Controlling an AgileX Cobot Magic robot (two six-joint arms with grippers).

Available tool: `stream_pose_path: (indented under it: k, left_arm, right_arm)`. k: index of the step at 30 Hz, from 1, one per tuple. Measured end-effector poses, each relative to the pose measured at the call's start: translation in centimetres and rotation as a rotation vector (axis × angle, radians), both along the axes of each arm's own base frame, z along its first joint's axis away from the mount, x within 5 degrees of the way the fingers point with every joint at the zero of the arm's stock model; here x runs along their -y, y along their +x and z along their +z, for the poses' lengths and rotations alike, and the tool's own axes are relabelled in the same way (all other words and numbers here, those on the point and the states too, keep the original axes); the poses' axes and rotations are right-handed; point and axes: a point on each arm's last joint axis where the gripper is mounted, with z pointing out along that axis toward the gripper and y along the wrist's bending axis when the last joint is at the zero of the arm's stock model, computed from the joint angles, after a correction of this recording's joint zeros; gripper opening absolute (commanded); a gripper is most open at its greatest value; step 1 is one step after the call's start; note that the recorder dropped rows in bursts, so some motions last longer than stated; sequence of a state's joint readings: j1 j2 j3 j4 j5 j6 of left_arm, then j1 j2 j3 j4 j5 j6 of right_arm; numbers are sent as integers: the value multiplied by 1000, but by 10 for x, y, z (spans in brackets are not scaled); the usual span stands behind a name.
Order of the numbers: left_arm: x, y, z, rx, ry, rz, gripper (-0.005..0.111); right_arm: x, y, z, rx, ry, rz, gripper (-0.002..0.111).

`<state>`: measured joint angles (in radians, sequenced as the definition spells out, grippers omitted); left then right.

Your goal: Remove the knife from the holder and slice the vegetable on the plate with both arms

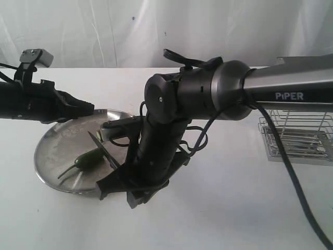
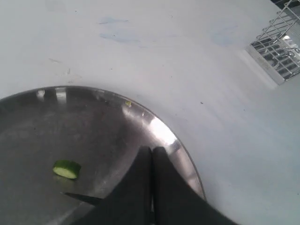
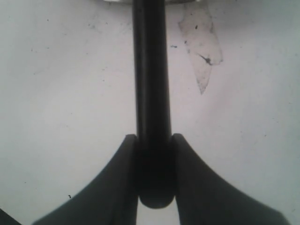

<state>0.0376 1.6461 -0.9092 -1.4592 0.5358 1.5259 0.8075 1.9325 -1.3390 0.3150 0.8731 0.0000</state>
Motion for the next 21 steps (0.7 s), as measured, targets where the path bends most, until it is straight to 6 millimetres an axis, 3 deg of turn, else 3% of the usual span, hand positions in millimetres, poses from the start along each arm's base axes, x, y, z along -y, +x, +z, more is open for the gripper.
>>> stream_pose_path:
  k: [8,21]
  left_arm:
    - [-1,3,-30,-98,1,4,0]
    - [-1,4,-31,-101,-10,14,0]
  right_arm:
    - [3,3,-5,20,-48,-9,0]
    - [2,5,-17,16,-64,0,0]
